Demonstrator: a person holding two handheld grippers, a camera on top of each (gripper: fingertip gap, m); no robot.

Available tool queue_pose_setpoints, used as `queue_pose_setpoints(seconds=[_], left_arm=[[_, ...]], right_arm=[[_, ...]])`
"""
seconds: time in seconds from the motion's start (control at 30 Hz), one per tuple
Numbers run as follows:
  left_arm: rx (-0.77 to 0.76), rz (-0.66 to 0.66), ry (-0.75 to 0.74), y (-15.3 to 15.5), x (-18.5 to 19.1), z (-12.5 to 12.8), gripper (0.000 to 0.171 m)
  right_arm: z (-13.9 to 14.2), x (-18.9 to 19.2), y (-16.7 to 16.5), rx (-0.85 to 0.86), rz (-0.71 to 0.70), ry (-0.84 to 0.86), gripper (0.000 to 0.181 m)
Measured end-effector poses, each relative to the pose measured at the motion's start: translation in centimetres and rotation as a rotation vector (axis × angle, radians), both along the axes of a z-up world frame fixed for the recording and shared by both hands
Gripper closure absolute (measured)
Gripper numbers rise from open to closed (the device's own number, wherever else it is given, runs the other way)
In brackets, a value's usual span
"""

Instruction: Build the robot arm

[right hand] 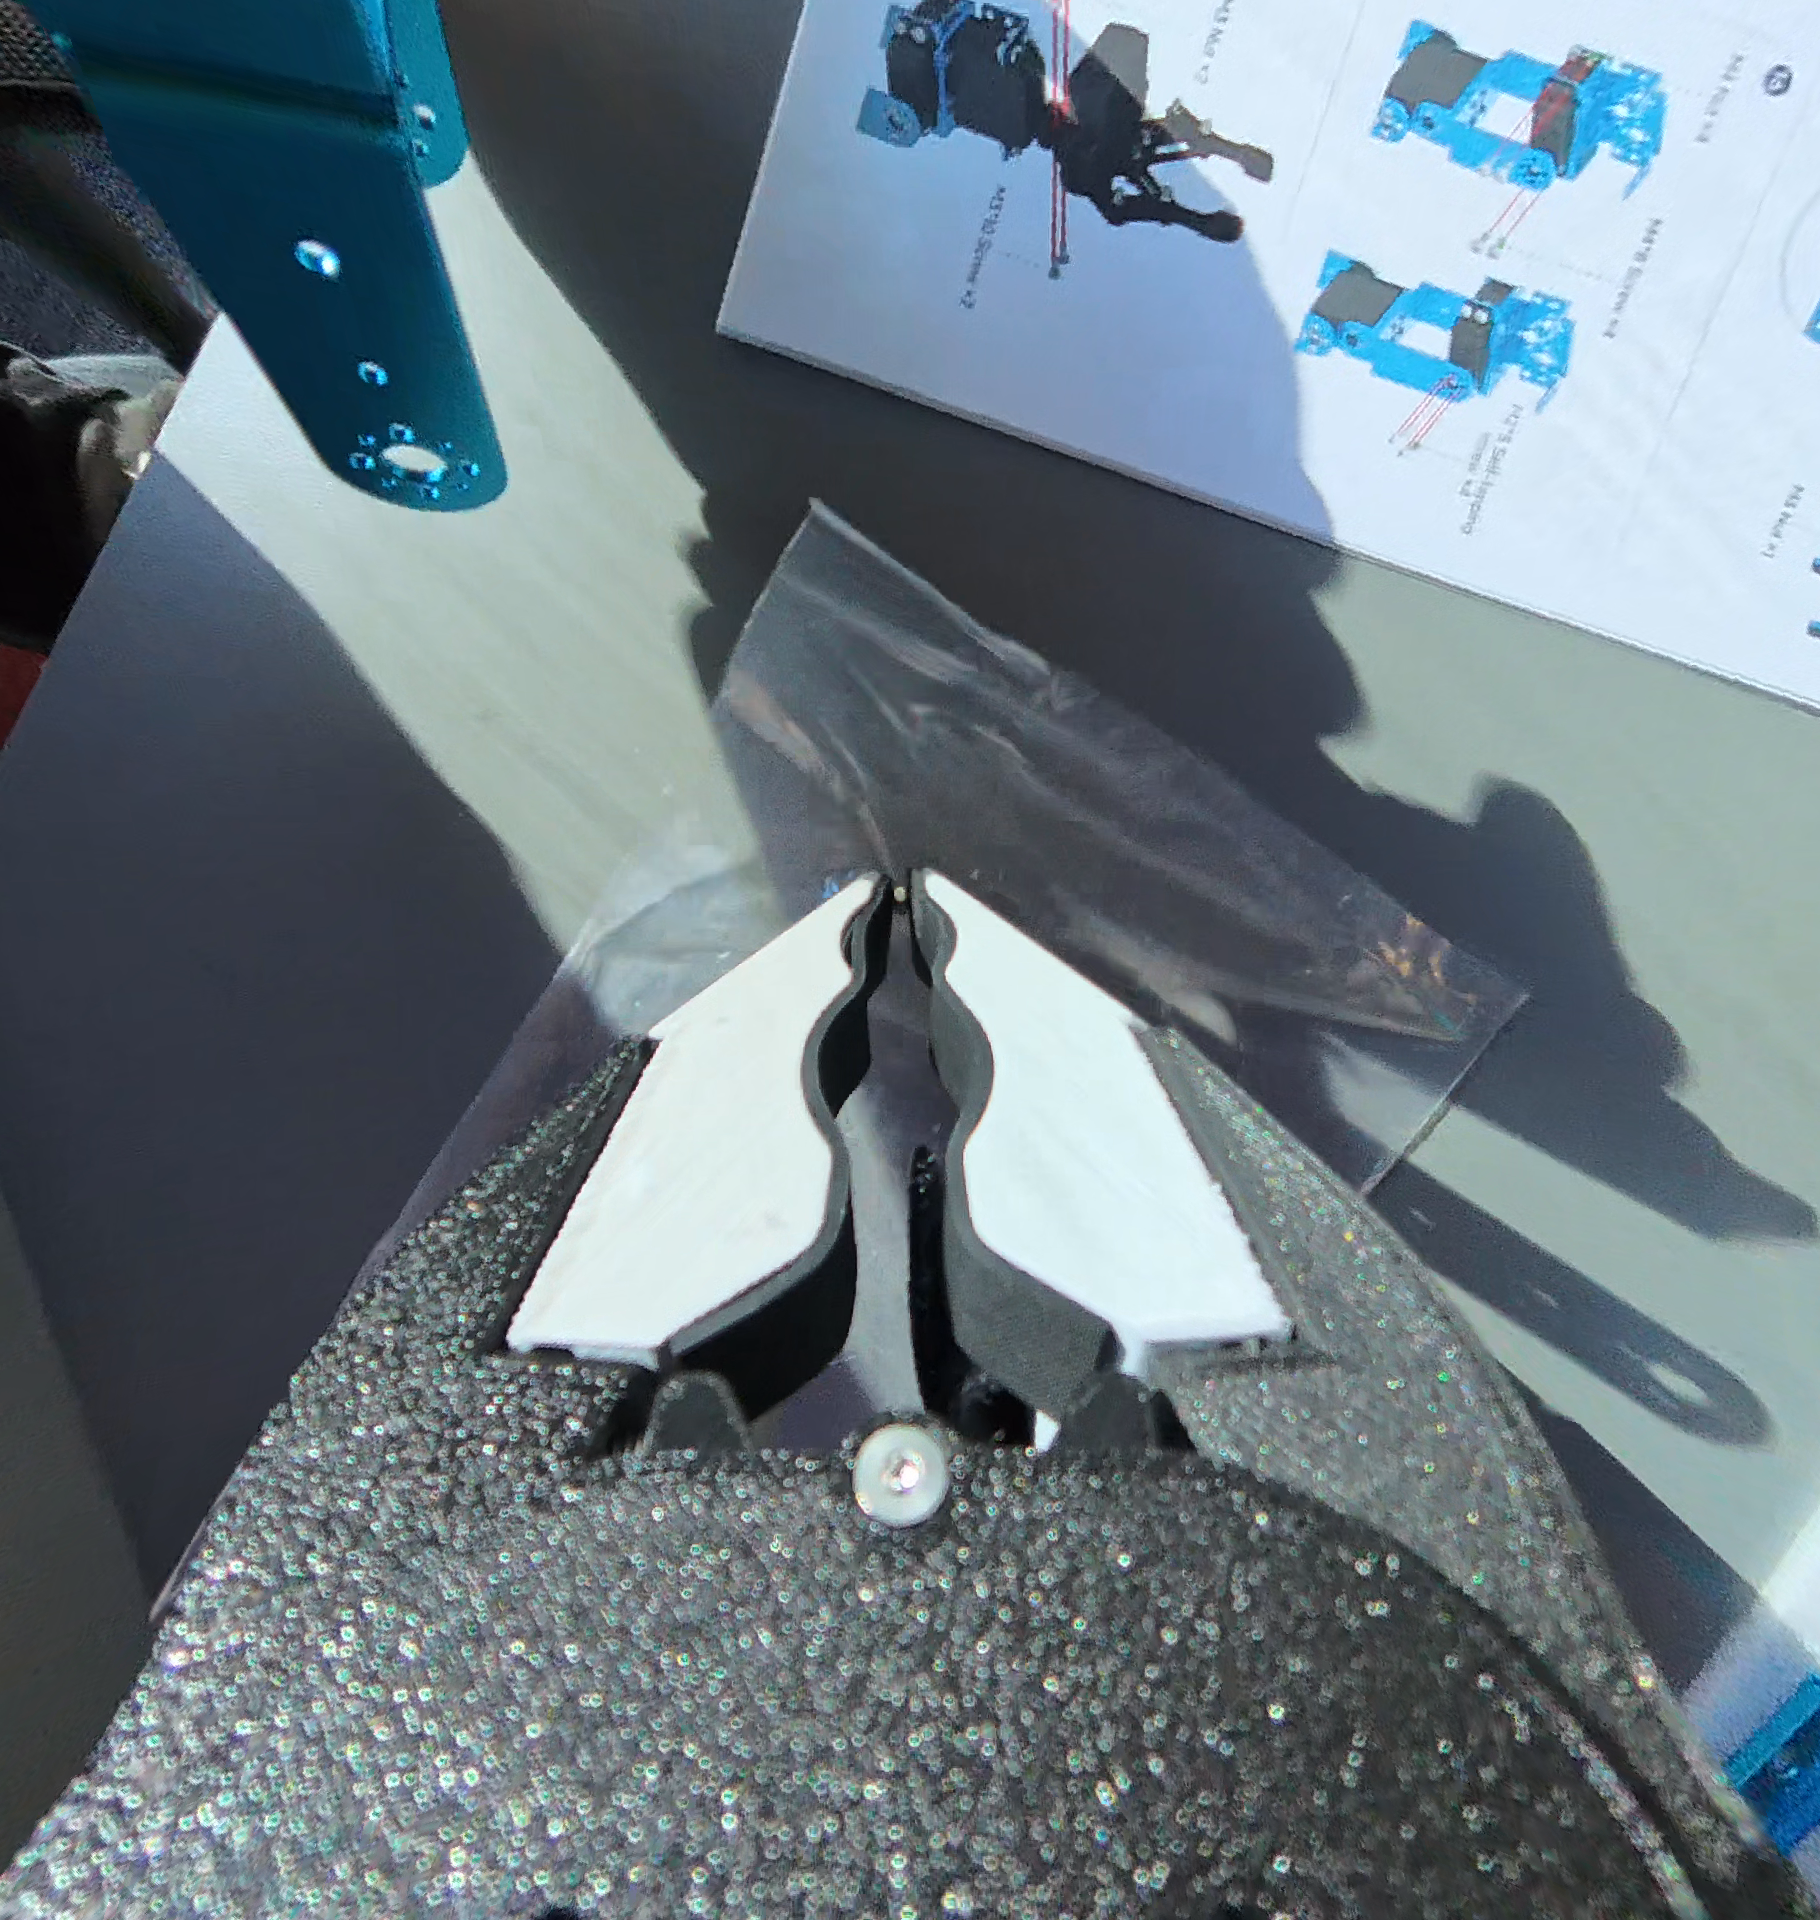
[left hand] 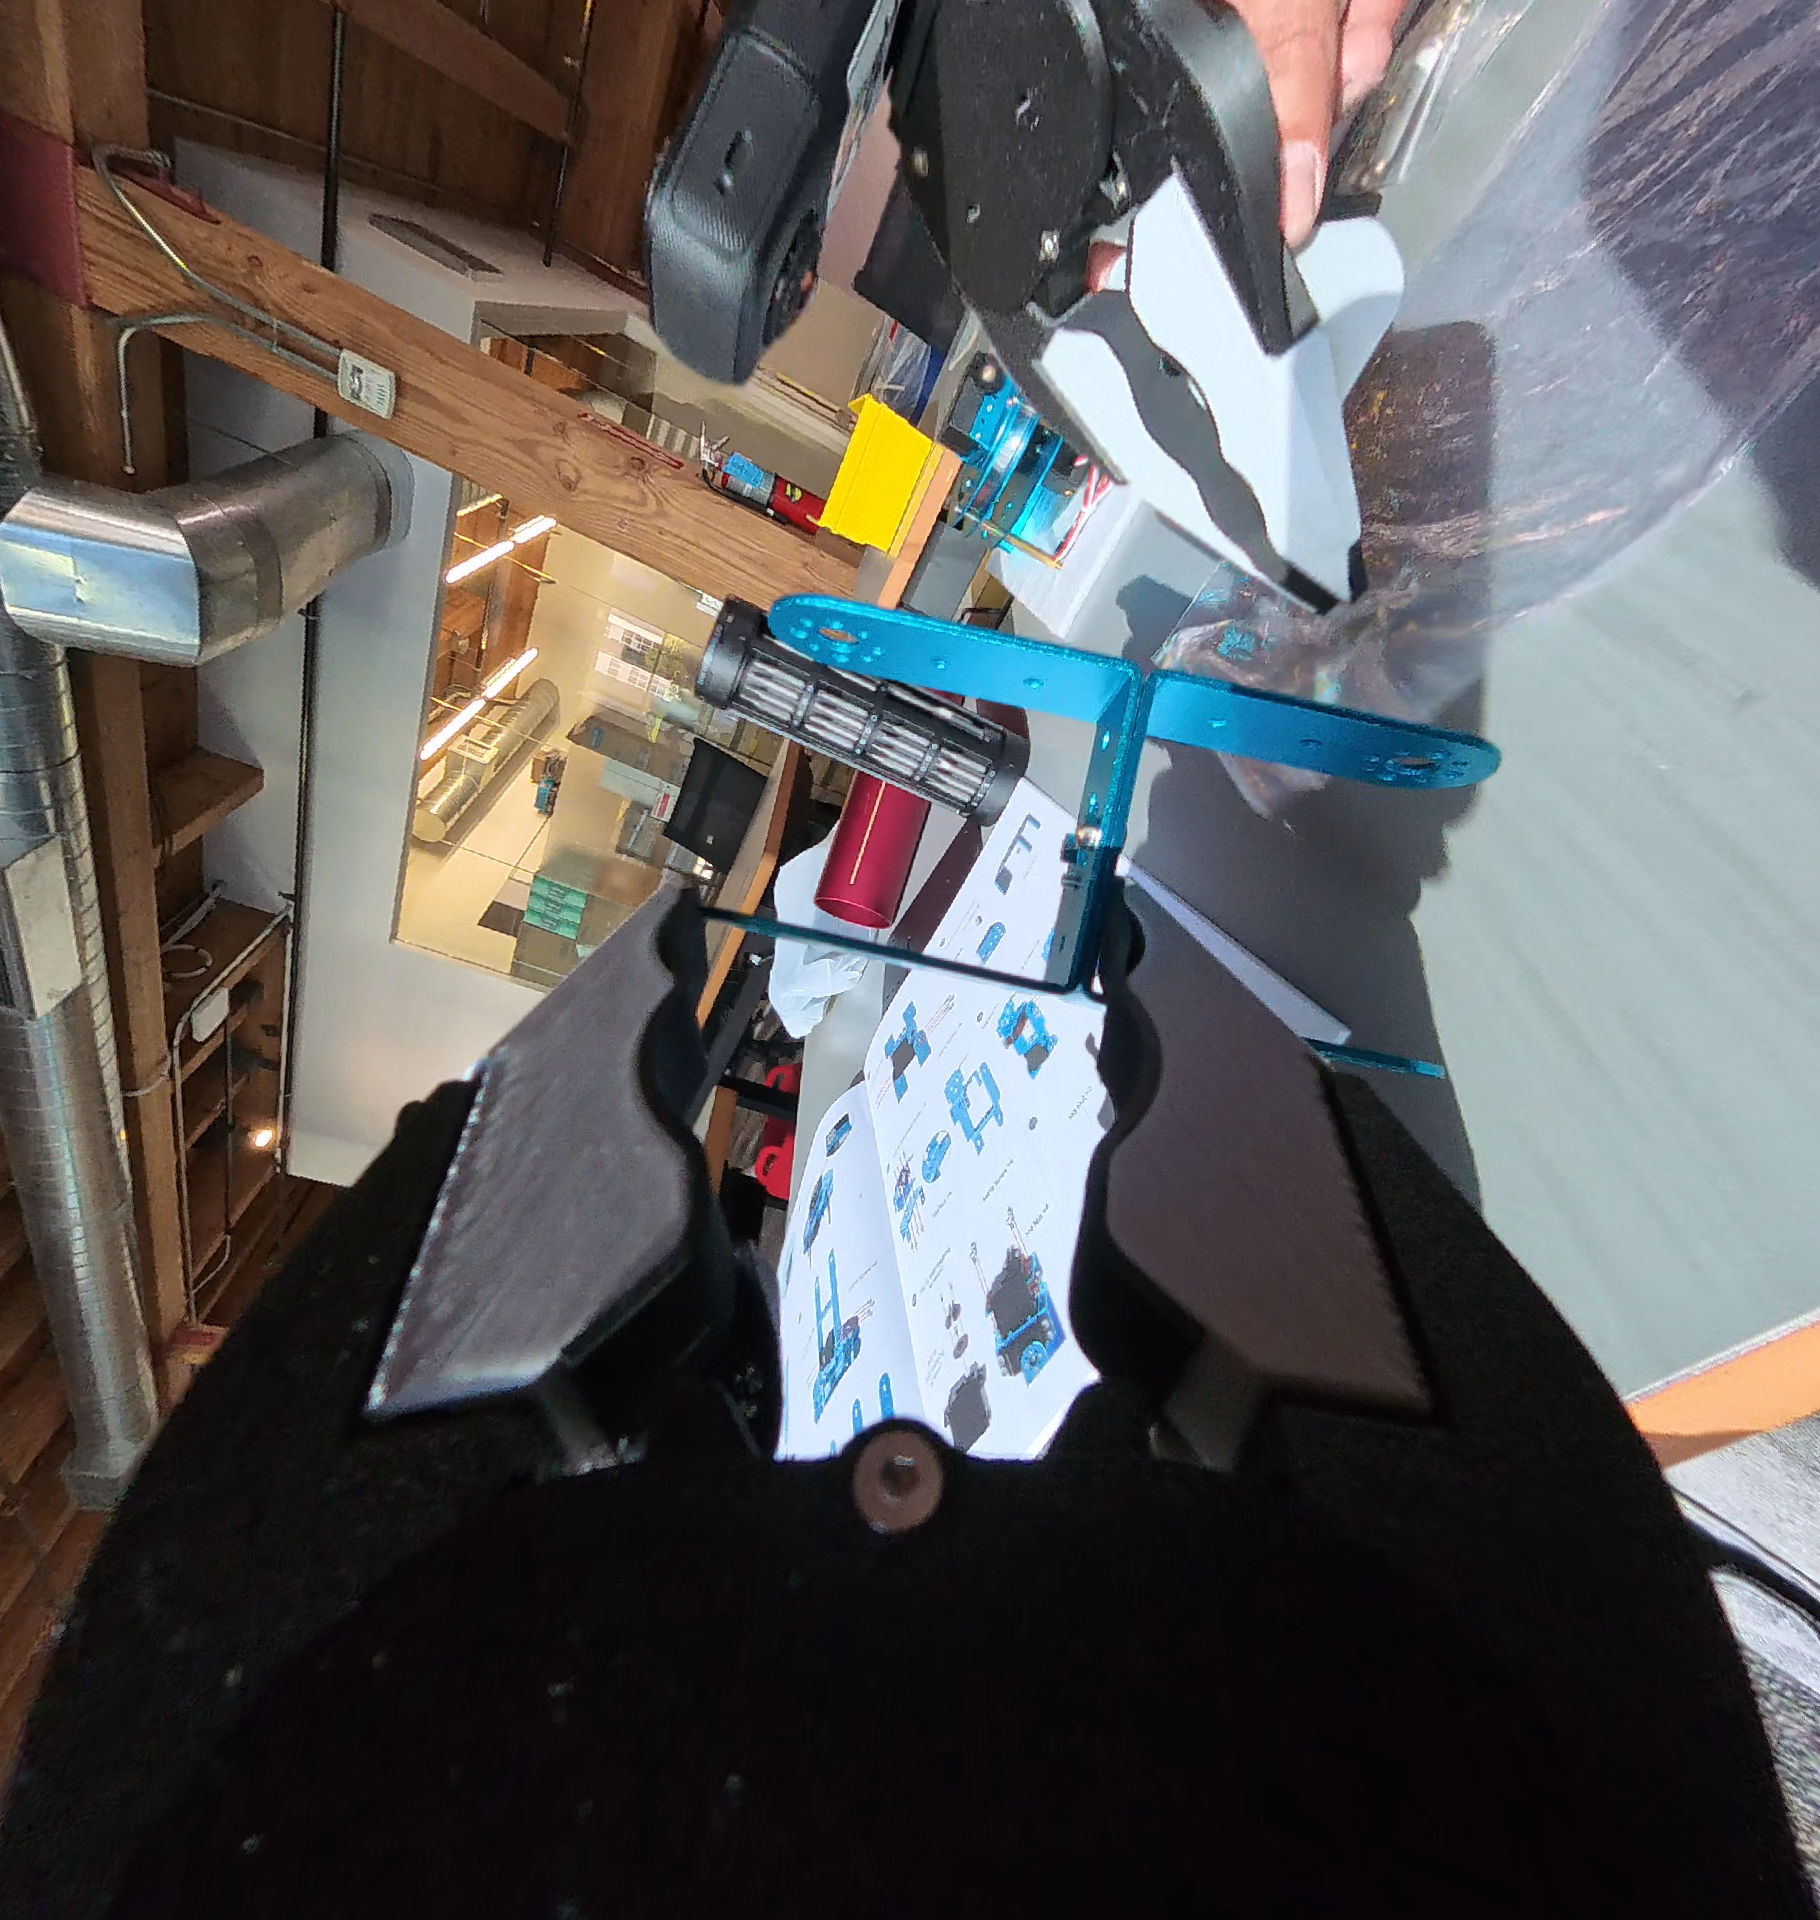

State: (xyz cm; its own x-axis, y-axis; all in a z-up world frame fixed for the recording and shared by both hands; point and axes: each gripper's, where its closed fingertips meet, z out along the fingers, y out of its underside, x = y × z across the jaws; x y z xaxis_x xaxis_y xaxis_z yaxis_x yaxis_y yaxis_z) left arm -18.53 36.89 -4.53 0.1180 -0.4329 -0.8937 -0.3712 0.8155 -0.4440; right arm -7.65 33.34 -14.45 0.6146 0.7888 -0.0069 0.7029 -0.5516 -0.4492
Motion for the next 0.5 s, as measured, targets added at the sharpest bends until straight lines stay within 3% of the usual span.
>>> queue_pose_setpoints(seconds=[0.07,0.5], left_arm=[[-0.007,0.009,0.000,0.3,-0.1,0.1,0.096],[0.007,0.008,0.037,0.1,0.5,-1.0,0.096]], right_arm=[[0.0,0.2,-0.4,-0.023,0.003,0.003,0.172],[-0.9,2.7,-2.3,-0.114,0.064,-0.149,0.170]])
